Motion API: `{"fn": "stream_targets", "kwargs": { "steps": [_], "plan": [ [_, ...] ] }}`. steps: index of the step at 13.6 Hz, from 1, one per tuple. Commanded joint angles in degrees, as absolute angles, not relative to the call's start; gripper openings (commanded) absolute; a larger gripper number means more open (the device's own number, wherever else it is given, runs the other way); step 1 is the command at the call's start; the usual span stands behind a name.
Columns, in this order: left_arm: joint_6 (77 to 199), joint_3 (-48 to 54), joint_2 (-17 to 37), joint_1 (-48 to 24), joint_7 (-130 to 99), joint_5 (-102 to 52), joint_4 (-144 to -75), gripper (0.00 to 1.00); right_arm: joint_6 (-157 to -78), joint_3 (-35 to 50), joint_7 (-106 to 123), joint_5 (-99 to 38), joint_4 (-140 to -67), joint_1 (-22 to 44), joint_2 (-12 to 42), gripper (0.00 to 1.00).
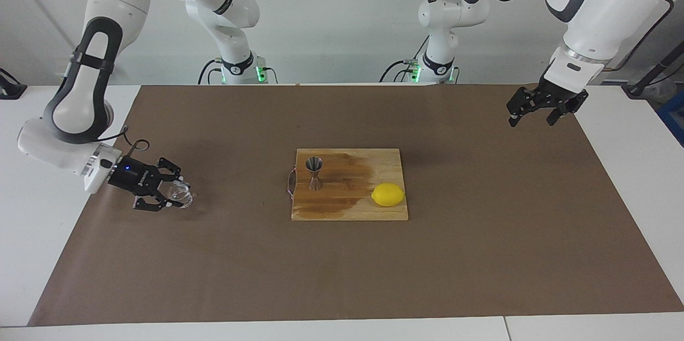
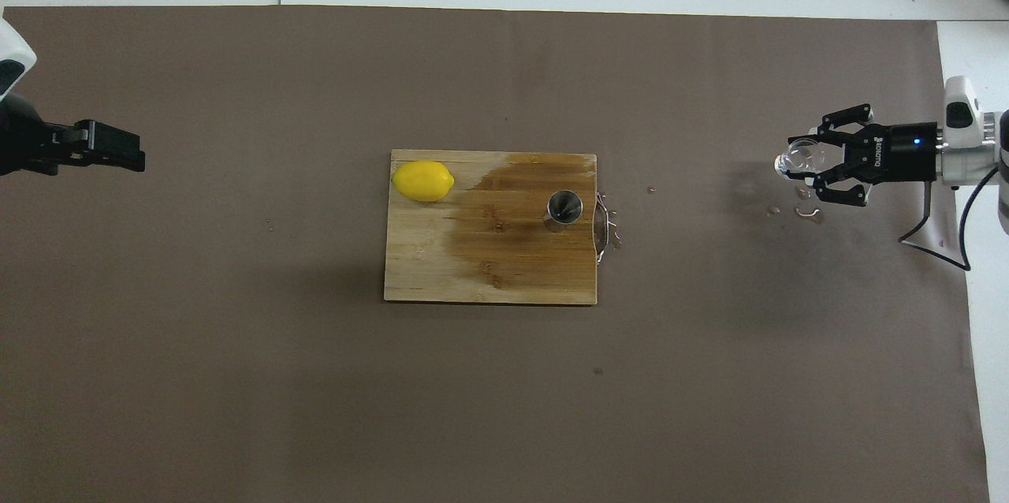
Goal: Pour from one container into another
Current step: 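Carry the glass with the right gripper above the jigger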
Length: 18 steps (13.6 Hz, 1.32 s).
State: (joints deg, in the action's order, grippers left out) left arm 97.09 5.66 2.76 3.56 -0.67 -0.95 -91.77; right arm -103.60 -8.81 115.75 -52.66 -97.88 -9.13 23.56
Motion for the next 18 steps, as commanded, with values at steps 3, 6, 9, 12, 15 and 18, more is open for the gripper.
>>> {"fn": "stream_targets", "kwargs": {
  "steps": [3, 6, 9, 12, 15, 18],
  "plan": [
    [96.1, 6.0, 1.3, 3.9, -0.6, -0.2, -93.2, 1.00, -105.6, -8.7, 100.8, -49.4, -99.4, -1.0, 15.6, 0.39],
    [95.2, 6.0, 1.1, 4.0, -0.6, -0.3, -93.1, 1.00, -106.9, -8.7, 95.7, -48.3, -99.3, 3.5, 14.2, 0.39],
    [93.8, 6.0, 1.1, 3.9, -0.7, -0.4, -93.1, 1.00, -109.6, -8.7, 87.0, -42.4, -99.4, 8.8, 12.5, 0.39],
    [92.6, 5.9, 0.9, 4.1, -0.7, -0.4, -93.1, 1.00, -110.2, -8.7, 79.2, -36.1, -99.5, 13.1, 10.6, 0.39],
    [91.6, 5.9, 0.9, 4.1, -0.7, -0.4, -93.1, 1.00, -109.7, -8.6, 72.4, -31.2, -99.8, 16.7, 9.1, 0.39],
    [91.6, 6.0, 0.9, 4.1, -0.7, -0.4, -93.1, 1.00, -109.7, -8.6, 66.4, -27.3, -99.8, 20.1, 8.8, 0.39]
  ]
}}
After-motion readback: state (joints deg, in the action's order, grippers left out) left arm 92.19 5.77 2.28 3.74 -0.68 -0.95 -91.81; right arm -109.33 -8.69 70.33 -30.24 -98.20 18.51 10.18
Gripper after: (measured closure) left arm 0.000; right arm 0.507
